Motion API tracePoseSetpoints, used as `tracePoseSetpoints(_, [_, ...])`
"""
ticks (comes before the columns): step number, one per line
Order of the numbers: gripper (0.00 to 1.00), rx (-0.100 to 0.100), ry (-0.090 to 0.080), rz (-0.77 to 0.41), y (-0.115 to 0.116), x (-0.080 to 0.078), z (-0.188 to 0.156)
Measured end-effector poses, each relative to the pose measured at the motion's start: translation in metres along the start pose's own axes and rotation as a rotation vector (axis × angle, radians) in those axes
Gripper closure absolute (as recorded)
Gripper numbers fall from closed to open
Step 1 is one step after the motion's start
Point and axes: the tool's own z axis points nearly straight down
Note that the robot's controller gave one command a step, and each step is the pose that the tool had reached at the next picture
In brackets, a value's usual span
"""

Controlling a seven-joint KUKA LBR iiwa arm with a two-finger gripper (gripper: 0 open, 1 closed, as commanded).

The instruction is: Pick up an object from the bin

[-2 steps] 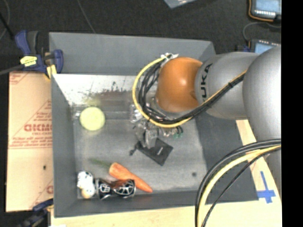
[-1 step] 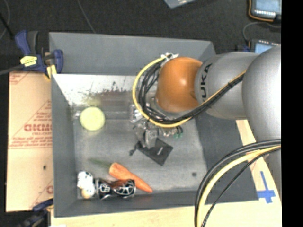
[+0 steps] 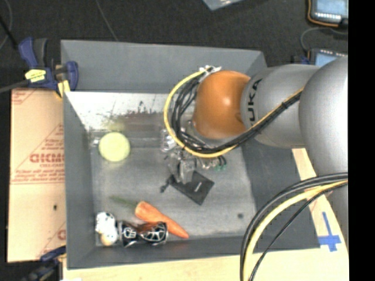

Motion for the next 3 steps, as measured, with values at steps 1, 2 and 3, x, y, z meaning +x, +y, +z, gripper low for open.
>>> tracePoseSetpoints(1, [1.00,0.000,0.000,0.001,0.0000,0.0000,0.0000])
tracePoseSetpoints(2, [1.00,0.000,0.000,0.002,-0.0001,0.0001,0.0000])
tracePoseSetpoints(3, [1.00,0.000,0.001,0.003,-0.0001,0.0001,0.0000])
